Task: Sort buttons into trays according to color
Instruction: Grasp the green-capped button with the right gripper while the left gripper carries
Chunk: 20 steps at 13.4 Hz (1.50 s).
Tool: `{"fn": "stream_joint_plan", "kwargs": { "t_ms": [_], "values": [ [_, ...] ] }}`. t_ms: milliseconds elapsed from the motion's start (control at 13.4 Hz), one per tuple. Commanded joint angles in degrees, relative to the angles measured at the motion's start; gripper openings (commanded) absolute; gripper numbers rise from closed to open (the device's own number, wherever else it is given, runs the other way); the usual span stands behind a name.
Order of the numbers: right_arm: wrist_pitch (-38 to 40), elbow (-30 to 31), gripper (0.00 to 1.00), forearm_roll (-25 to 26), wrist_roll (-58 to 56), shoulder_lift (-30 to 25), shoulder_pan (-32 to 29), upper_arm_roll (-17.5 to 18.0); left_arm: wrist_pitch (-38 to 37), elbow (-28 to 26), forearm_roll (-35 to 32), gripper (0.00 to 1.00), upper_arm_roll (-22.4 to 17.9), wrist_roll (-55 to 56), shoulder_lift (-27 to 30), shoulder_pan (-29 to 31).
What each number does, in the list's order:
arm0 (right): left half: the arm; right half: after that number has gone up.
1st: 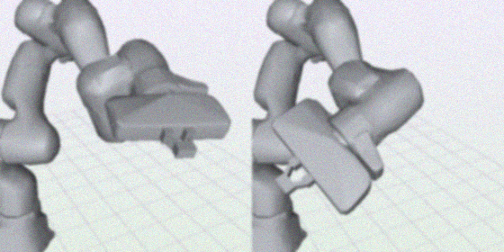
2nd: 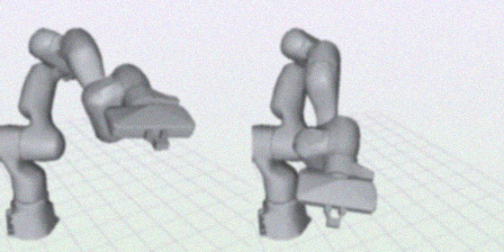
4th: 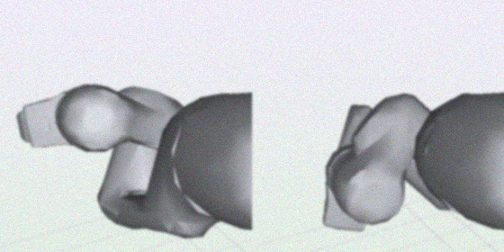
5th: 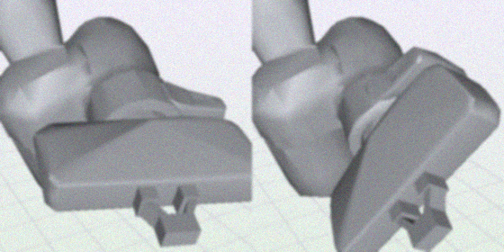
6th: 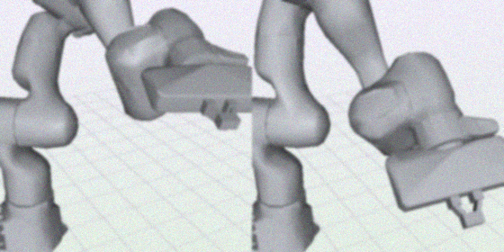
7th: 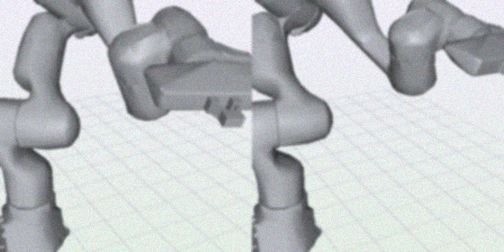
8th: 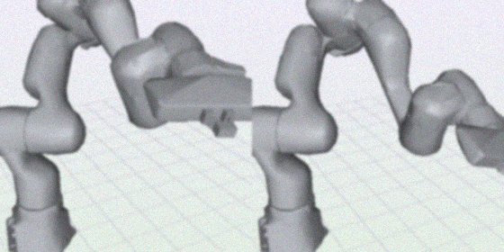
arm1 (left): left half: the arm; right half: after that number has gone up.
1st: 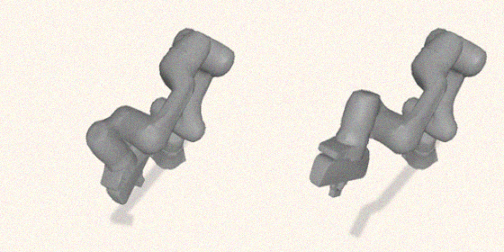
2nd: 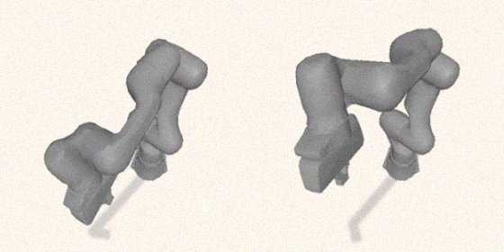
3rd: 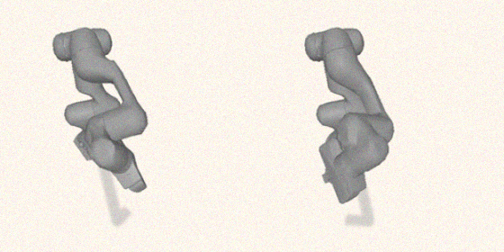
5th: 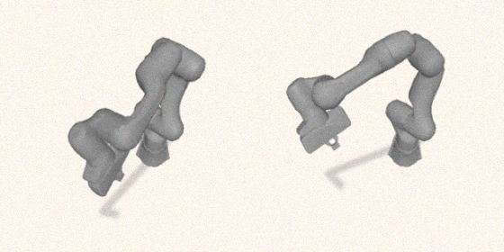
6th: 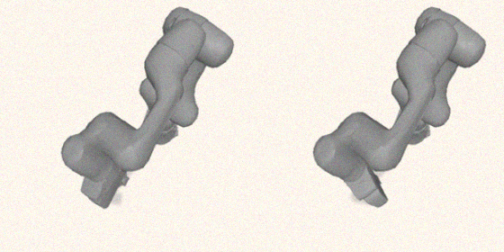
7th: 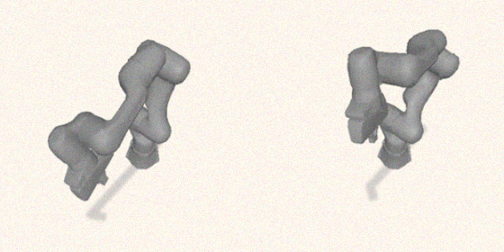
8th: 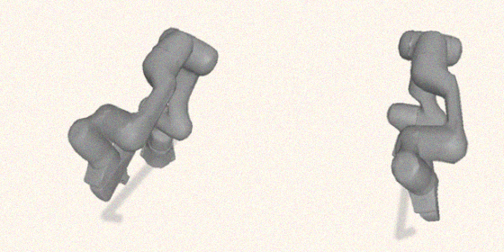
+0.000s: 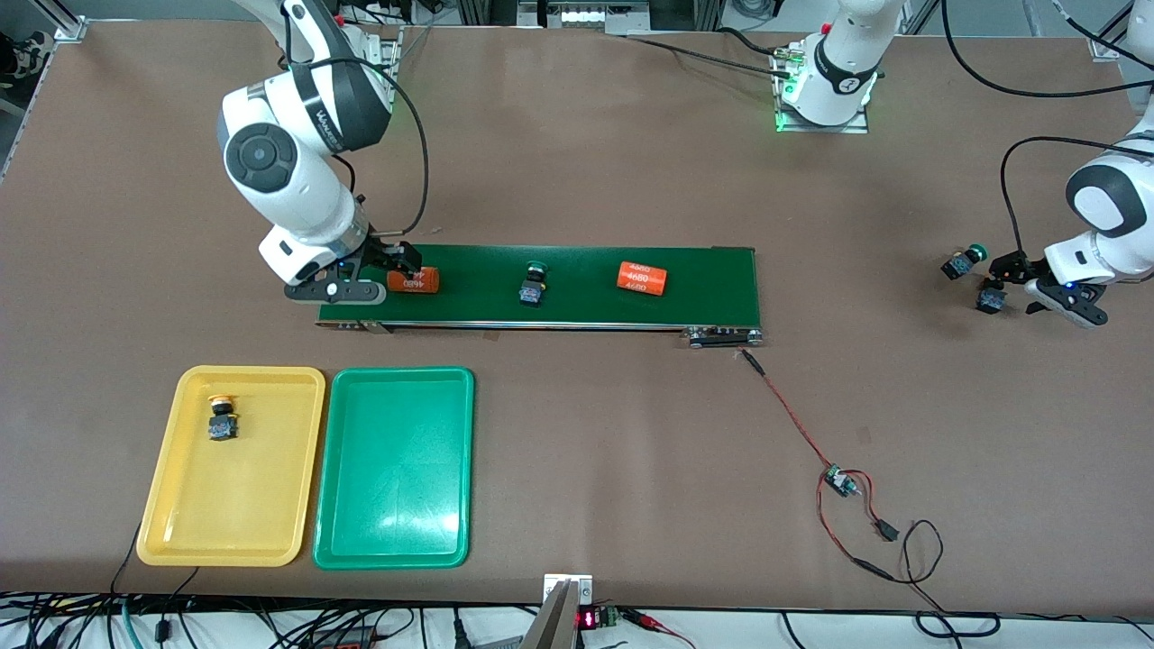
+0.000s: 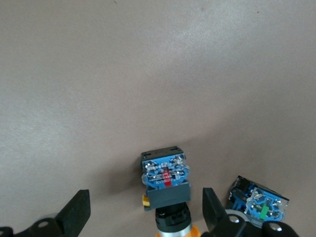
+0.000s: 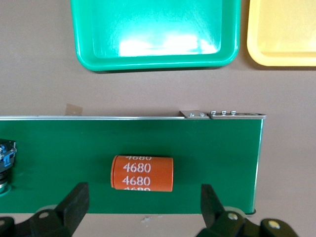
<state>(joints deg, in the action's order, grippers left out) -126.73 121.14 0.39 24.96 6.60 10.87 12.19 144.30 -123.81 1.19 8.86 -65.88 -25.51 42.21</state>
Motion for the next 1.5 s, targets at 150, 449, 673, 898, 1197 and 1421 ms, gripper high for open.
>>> {"fn": "stream_joint_plan", "kwargs": {
  "t_ms": [150,449,673,898,1197,1421],
  "values": [
    [-4.8,5.7,1.00,-6.5,4.1,-3.3,-1.5,4.9,-0.2,0.1,-0.6,0.99,0.3,0.8,-1.3,-0.3],
    [-4.7,5.7,1.00,-6.2,6.8,-1.9,-0.5,5.8,-0.6,0.1,-0.7,0.20,0.3,0.5,-1.0,-0.7],
    [-4.7,4.4,1.00,-1.1,13.8,0.8,0.6,7.2,-2.8,0.1,-0.8,0.00,0.3,0.6,1.0,-2.3],
    [-4.8,2.9,1.00,1.5,17.1,3.2,1.8,7.5,-8.2,0.2,-0.8,0.00,0.5,0.9,5.5,-8.7],
    [-4.7,-0.5,1.00,4.7,18.0,6.2,3.1,7.5,-18.0,0.4,-0.7,0.00,1.2,17.5,11.4,-21.3],
    [-4.7,-4.1,1.00,5.9,19.4,9.7,4.3,7.5,-21.3,0.4,-0.2,0.00,3.1,30.5,13.7,-28.5]
  ]
}}
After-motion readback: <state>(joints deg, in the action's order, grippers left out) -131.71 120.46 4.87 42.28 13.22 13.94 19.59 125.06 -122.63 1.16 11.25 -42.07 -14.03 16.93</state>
